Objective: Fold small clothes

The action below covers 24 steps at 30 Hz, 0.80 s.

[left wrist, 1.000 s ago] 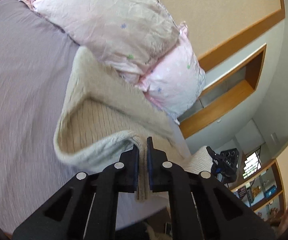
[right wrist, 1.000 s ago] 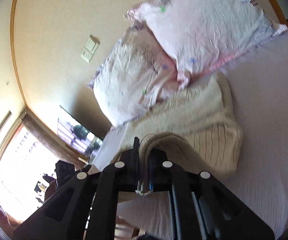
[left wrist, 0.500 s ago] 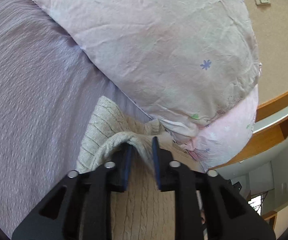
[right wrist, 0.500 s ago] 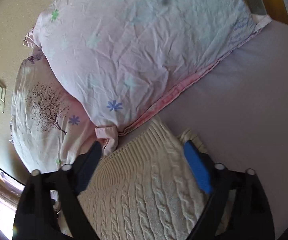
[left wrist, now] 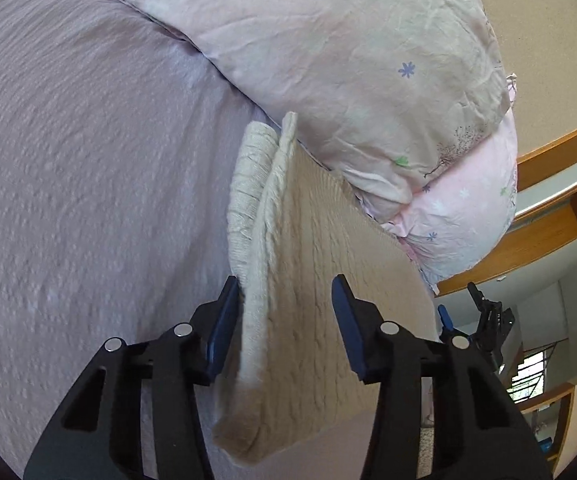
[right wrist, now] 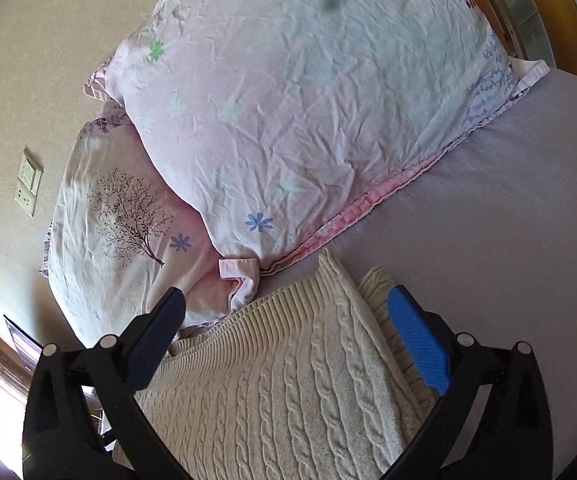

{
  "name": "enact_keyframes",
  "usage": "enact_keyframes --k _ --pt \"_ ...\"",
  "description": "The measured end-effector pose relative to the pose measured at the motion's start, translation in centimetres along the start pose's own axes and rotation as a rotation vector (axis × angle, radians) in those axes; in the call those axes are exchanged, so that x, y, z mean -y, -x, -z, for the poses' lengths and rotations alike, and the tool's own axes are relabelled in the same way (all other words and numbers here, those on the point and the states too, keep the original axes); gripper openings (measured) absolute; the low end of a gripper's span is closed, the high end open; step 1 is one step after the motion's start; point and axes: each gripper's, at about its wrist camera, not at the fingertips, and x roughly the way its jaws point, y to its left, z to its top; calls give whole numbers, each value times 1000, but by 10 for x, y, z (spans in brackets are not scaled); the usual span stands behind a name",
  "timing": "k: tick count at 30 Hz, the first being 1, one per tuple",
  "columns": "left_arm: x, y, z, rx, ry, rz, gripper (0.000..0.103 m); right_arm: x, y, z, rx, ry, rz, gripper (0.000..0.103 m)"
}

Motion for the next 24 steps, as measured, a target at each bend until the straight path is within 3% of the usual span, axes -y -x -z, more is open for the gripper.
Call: enact_keyframes --k 4,7,10,13,17,19,21,23,24 --pt "-6 -11 7 14 122 68 27 -1 3 -1 -20 -2 -30 101" --pt "-1 -13 10 33 189 141 22 -1 13 -4 -12 -1 -64 101" --pt "48 -14 9 50 120 227 20 -1 26 -10 19 18 -73 101" --pt "117 -39 12 21 23 377 18 0 42 -17 80 61 -47 101" --pt "208 -127 39 -122 -86 528 17 4 53 -26 148 113 26 101" --pt "235 -191 58 -255 -45 552 17 13 50 -30 129 111 46 101" --pt "245 -240 74 -392 19 529 18 24 44 -34 87 85 46 101" --pt "247 -248 83 -451 46 602 18 34 41 -37 41 54 31 101" --pt "248 -237 81 -418 1 601 19 38 41 -38 19 42 24 101"
